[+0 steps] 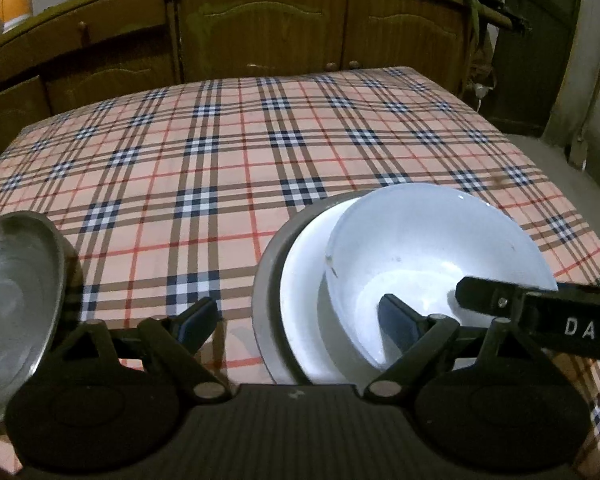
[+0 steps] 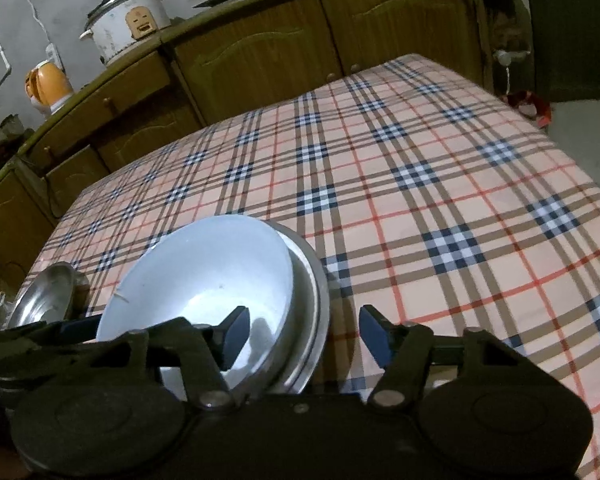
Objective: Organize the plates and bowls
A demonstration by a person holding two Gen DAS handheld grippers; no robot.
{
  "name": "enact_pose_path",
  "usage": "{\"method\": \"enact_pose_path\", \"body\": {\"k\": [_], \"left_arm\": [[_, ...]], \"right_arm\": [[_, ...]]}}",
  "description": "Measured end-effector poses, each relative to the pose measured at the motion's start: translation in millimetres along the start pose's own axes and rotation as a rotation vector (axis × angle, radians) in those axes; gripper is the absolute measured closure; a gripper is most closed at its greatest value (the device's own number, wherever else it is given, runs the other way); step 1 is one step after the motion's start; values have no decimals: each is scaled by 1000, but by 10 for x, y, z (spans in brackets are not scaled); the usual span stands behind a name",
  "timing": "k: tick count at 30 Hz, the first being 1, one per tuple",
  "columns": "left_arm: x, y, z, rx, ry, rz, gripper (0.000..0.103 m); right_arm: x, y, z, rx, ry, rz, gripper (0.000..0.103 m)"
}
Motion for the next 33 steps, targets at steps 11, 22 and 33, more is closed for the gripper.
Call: {"method": "enact_pose_path", "body": {"k": [11,22,33], "left_arm": [[-58,-40,55,12,99,31,32],[7,-34,23,26,98,30,32],[318,-81,51,14,85,79,32]], "right_arm": [[-137,40,-9,-100,-127,-71,54],[-66,39,-47,-89,-117,-59,54],[208,-43,-129,-72,-137,-12,54]]}}
Point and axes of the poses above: each gripper's, at about its wrist camera, not at the fingertips, and x roughly against the way its jaws point, z to its right, y to its underside, the point moved 6 cm from there along -x, roughly the way its jaws point, and after that the axes turned 7 degrees about y, right-handed, at the moved point
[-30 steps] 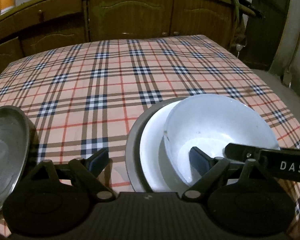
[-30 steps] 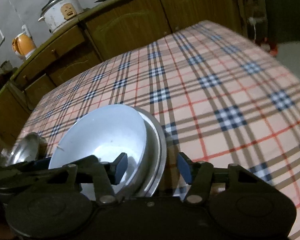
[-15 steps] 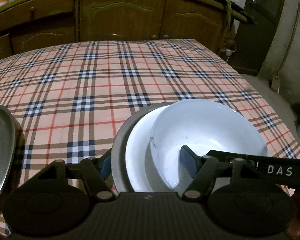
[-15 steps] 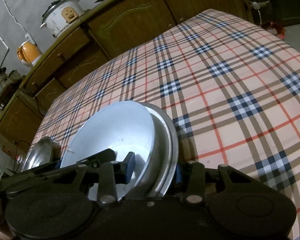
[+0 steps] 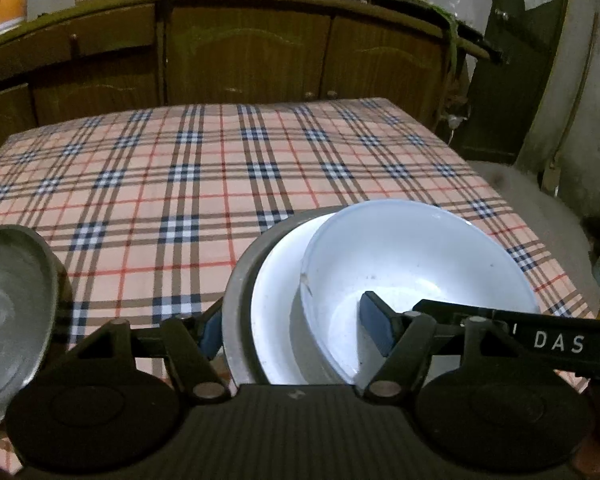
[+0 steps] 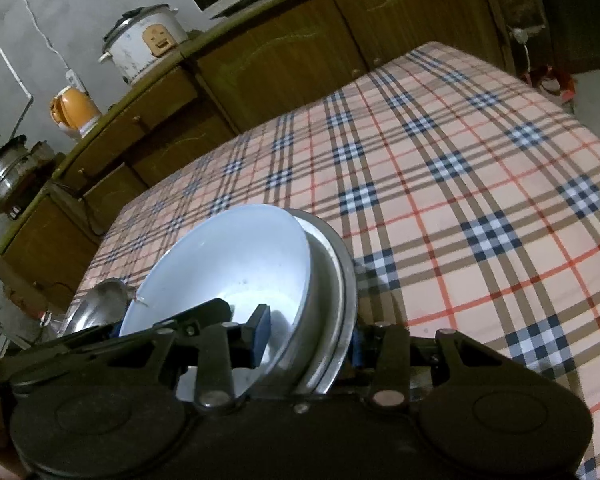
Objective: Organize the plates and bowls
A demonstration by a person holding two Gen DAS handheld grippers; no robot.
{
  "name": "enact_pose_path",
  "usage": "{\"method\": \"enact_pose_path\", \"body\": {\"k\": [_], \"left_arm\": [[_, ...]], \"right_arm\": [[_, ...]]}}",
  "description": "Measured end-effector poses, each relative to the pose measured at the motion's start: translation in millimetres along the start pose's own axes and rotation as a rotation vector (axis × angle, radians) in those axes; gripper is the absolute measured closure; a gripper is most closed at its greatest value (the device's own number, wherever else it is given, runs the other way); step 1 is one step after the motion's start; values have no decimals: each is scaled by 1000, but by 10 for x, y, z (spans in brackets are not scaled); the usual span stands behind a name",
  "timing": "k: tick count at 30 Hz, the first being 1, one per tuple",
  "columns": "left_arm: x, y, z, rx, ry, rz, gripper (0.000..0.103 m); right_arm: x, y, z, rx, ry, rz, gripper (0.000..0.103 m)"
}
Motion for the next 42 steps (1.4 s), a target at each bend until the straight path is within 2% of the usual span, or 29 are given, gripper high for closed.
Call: {"method": "enact_pose_path", "body": {"k": [24,42], "left_arm": [[800,-20,78,-13,-54,97,32],[1208,86,-74,13,-104,145,32]], "right_arm": [[700,83,-456,72,-68,73,54],[914,268,-832,128,-121,88,54]]}}
Point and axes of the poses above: each gripper's, at about its wrist camera, not at the fingertips, and x roughly against the way its jaws point, z to its right, y to its underside, the point moved 6 cm from there along -x, roughly the way its jaws point, and after that the axes turned 7 degrees about y, right-handed, at the moved point
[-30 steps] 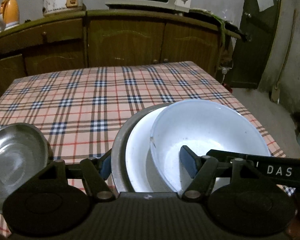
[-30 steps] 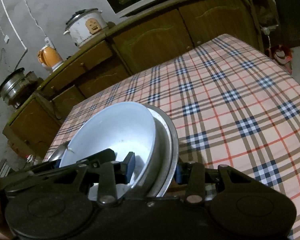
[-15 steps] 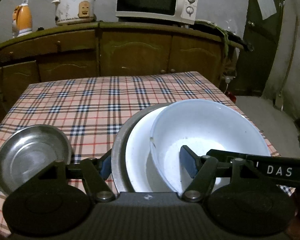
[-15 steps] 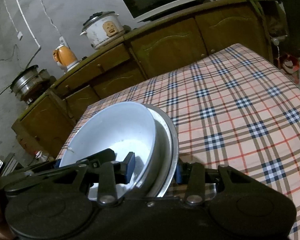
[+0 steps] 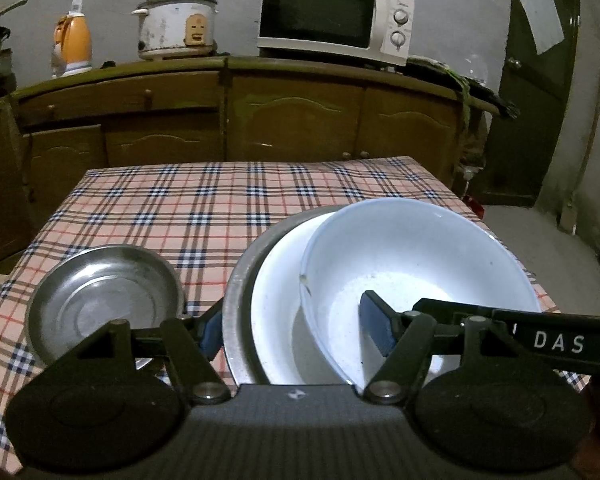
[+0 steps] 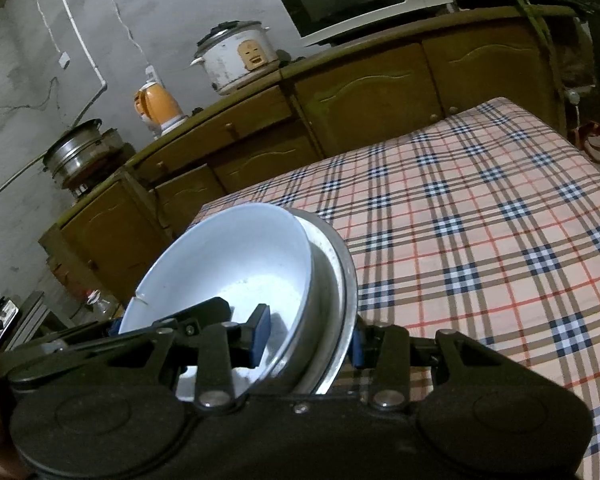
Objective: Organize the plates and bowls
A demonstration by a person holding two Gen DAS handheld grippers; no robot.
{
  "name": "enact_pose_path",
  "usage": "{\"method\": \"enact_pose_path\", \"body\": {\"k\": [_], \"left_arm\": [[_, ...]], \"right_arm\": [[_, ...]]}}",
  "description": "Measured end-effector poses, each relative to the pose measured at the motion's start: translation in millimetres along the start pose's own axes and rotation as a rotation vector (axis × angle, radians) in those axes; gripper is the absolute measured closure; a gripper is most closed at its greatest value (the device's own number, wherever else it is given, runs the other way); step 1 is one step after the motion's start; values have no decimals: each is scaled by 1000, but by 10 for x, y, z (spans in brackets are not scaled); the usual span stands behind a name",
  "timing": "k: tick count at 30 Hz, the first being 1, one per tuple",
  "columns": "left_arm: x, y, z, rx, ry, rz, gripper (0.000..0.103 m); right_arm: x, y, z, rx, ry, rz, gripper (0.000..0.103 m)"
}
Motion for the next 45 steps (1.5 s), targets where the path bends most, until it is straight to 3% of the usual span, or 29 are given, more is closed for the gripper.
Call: {"method": "enact_pose_path", "body": {"k": [45], "left_arm": [[337,154,-981,90,-113,8,32]], "right_arm": [[-502,299,-1064,86,-97,-63,54]]}}
Point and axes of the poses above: each gripper's, at about its wrist camera, not at the fingertips, and x roughly against the way its jaws point, z to its right, y to its underside, the point moved 6 cm from there along -x, roughly the way its jaws point, and after that the axes turned 7 degrees about y, right-handed, at the moved point
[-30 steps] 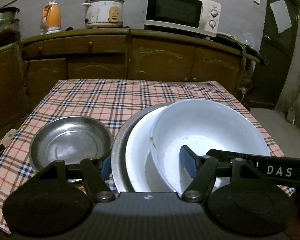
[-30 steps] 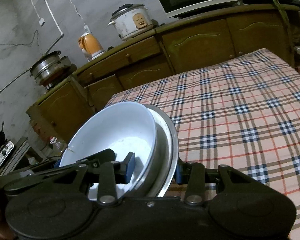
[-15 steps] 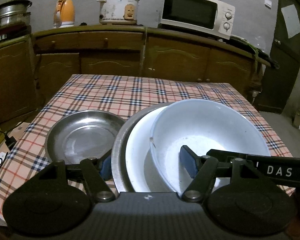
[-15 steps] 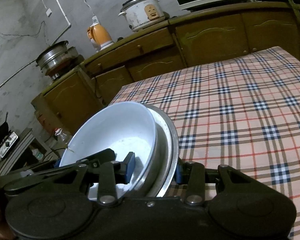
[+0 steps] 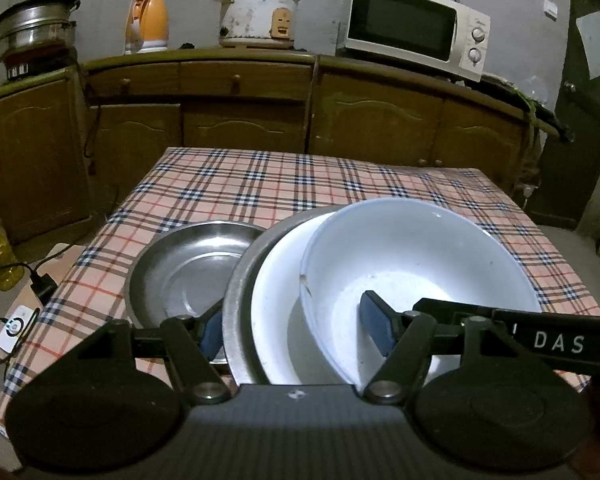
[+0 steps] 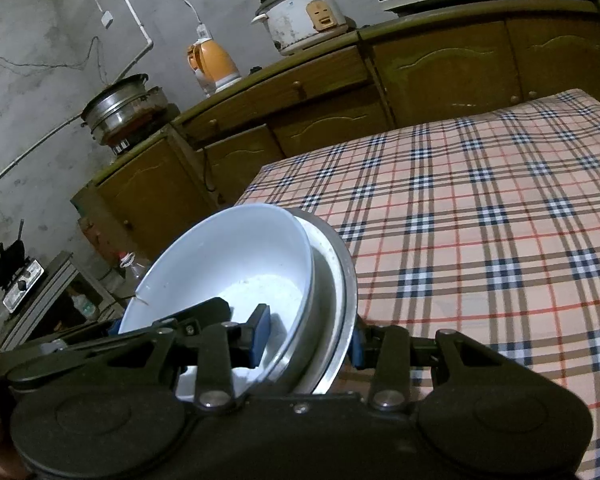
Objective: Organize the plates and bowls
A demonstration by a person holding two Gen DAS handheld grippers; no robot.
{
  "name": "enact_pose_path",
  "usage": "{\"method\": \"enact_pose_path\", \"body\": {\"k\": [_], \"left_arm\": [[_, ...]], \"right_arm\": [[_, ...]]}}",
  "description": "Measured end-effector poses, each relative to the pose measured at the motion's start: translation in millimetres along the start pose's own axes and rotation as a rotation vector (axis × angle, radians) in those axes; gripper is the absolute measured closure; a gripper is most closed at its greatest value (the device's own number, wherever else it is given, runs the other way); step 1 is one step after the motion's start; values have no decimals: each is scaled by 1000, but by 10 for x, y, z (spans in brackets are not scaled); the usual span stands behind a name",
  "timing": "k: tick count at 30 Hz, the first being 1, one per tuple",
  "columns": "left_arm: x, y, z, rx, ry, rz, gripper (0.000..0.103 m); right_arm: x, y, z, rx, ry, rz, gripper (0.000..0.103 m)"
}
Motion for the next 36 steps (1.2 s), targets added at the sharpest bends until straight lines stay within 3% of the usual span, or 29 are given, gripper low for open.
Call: {"method": "enact_pose_path", "body": {"k": [36], "left_arm": [[-286,-101,-613,12,10,-34,32]], "right_arm": [[-646,-44,-401,-4,19,-26,55]]}}
Point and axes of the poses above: each gripper's, at about its wrist camera, not at the fingertips, and x roughly against the way its jaws point, z to its right, y to its underside, the point moved 6 cm from there along -x, roughly the way its jaws point, and after that the axes turned 7 degrees about y, right-handed, at the moved point
